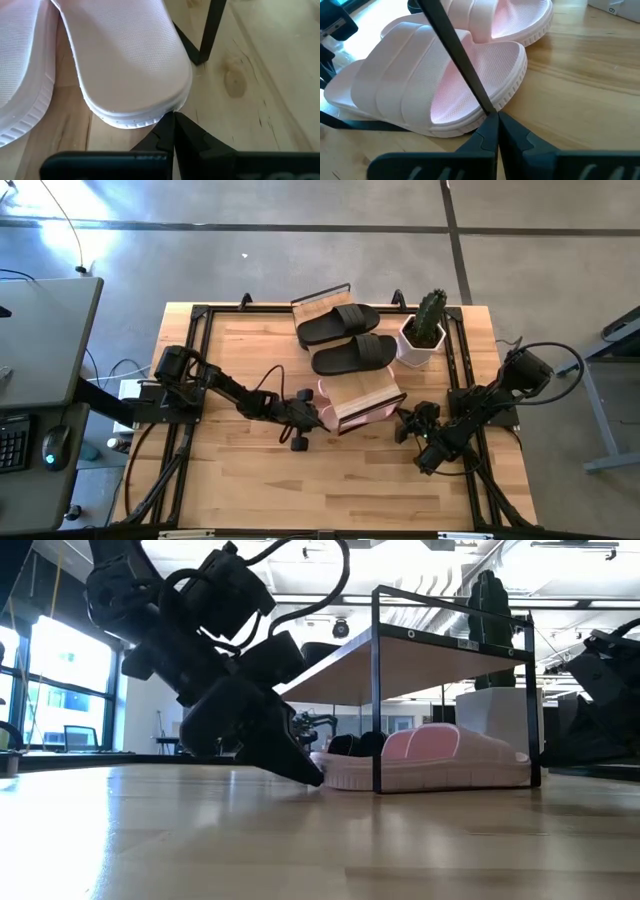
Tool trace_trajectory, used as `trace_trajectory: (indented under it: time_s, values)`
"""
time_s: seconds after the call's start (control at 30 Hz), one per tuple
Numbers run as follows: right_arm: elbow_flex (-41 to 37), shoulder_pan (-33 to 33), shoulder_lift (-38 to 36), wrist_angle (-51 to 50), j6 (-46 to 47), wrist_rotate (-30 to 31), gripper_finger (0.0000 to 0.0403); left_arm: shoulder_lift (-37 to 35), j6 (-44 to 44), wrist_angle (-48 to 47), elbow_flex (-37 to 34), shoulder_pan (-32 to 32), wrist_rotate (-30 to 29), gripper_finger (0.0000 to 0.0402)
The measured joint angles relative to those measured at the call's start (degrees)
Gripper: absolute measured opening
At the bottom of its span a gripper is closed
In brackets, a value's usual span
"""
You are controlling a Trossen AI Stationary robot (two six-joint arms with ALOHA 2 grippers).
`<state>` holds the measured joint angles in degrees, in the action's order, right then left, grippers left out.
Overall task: Pick and place slides into the shelf
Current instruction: Put the pink slide under the shelf
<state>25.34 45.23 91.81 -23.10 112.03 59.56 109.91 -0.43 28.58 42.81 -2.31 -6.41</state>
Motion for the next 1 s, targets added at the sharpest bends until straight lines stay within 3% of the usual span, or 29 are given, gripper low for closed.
trace_trajectory:
  time_s: [0.17, 0.37, 0.63, 1.0]
  values:
    - [0.3, 0.6, 0.0, -1.1, 0.6, -0.8, 0.0000, 0.0, 0.0, -0.4, 0.1, 0.0, -0.3, 0.0000]
    - [7.3, 1.7, 0.0, -13.7, -0.5, -6.6, 0.0000, 0.0, -0.1, -0.8, 0.1, 0.1, -0.7, 0.0000]
    - [14.2, 5.8, 0.9, -29.5, 10.4, -12.3, 0.0000, 0.0, -1.3, -1.1, 0.2, 0.1, -0.8, 0.0000]
    - [12.3, 4.8, 3.3, -15.0, 1.5, -8.1, 0.0000, 0.0, -1.3, -1.2, 0.2, 0.1, -0.7, 0.0000]
